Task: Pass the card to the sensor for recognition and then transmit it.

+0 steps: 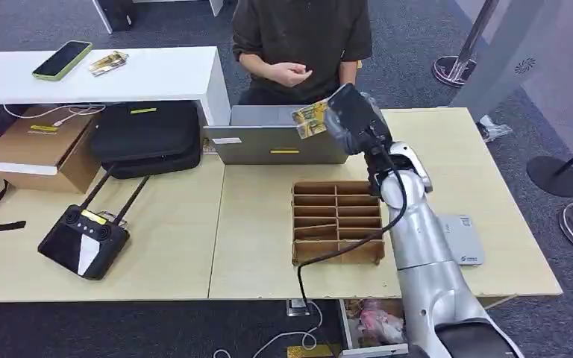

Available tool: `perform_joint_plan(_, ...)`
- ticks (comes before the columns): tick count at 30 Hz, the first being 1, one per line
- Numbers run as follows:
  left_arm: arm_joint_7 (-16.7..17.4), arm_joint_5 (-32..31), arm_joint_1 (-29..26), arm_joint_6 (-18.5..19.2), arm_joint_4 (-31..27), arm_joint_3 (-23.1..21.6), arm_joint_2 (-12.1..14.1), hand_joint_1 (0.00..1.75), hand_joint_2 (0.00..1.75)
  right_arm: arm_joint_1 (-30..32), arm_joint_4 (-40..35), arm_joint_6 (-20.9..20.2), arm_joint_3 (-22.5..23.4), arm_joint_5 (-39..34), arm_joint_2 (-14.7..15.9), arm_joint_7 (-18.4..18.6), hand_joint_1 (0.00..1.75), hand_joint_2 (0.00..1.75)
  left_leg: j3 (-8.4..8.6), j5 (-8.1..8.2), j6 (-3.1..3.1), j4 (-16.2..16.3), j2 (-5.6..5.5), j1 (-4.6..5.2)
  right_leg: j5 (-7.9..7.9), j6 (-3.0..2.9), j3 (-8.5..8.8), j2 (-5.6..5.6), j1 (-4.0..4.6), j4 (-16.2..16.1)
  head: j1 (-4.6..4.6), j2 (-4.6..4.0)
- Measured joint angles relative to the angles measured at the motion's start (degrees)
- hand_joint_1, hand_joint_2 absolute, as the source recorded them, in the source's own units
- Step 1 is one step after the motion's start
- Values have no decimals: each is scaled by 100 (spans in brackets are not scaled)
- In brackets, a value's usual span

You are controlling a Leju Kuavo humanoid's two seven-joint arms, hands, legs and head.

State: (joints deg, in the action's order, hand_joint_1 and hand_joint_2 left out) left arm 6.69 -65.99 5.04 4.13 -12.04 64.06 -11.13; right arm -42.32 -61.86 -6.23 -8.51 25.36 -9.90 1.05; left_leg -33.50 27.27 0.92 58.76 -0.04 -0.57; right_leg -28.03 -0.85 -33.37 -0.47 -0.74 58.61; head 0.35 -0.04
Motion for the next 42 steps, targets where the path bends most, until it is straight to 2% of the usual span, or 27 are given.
perform_joint_plan(8,6,35,4,-44,0,0,0,0,0,-2,103,136,121,-512,48,83,175,175,2,0,0,1,6,-1,1,0,-1,6,0,-1,0,0)
perform_joint_plan(14,6,35,4,-44,0,0,0,0,0,-2,103,138,121,-517,48,83,175,175,2,0,0,1,6,-1,1,0,-1,6,0,-1,0,0)
perform_joint_plan(19,-20,81,4,-98,0,0,0,0,0,-1,123,290,106,-593,129,109,175,175,2,0,0,1,7,-1,0,0,-2,7,0,0,-2,0)
perform_joint_plan(21,-33,140,3,-123,0,2,-15,0,0,-10,122,512,79,-304,280,256,175,175,1,0,0,1,6,0,1,0,-1,5,0,-1,2,0)
perform_joint_plan(26,-37,225,-15,-210,0,15,-24,0,0,-52,122,715,105,2,601,304,175,175,1,0,0,5,3,1,1,1,0,2,-1,-2,0,0)
perform_joint_plan(34,-37,302,-52,-282,0,31,-26,0,0,1,-59,662,420,301,1200,300,175,175,1,1,-1,8,0,0,1,1,-1,-1,-2,-4,-2,0)
perform_joint_plan(42,-37,428,-59,-402,0,166,-31,0,0,359,-330,479,700,362,1672,182,175,175,1,3,-4,7,0,0,1,1,-1,0,-1,-4,0,0)
